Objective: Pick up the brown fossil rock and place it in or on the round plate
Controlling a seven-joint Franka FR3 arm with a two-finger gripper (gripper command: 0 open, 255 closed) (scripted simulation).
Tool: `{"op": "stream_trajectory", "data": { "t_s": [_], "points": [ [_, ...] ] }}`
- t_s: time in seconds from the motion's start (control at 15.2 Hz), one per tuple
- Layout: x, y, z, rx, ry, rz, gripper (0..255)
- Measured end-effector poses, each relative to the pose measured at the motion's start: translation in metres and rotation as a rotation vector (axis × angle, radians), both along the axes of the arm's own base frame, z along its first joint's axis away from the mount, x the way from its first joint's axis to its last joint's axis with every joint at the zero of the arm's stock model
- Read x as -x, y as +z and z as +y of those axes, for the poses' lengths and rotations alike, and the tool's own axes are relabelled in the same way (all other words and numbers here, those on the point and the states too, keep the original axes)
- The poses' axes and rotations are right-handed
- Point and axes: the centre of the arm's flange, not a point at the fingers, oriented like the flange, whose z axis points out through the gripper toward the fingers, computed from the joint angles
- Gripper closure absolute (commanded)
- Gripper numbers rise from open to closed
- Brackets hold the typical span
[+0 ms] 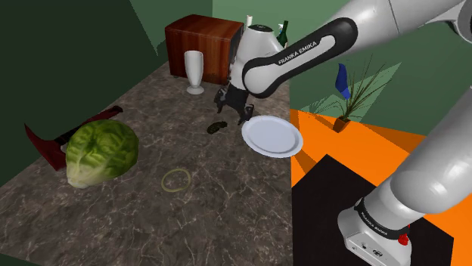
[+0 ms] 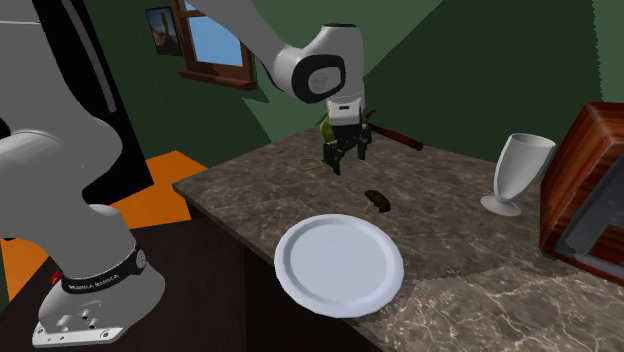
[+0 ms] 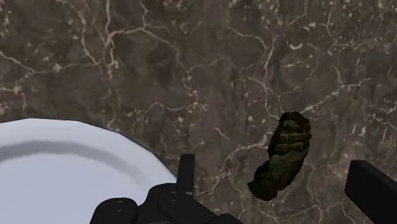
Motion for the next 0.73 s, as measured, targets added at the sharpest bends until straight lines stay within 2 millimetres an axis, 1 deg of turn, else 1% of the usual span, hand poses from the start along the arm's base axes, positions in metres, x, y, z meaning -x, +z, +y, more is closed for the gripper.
{"op": "stream_trajectory", "data": {
  "t_s": [0.07, 0.13, 0.4, 0.46, 0.73],
  "points": [
    [-0.009, -0.013, 0.002, -0.008, -0.034, -0.004, 0],
    [-0.018, -0.021, -0.003, -0.016, -0.071, -0.009, 0],
    [-0.058, -0.051, -0.008, -0.045, -0.208, -0.028, 0],
    [-0.063, -0.056, -0.01, -0.049, -0.226, -0.03, 0],
    [-0.071, -0.077, -0.009, -0.052, -0.243, -0.032, 0]
  ]
}}
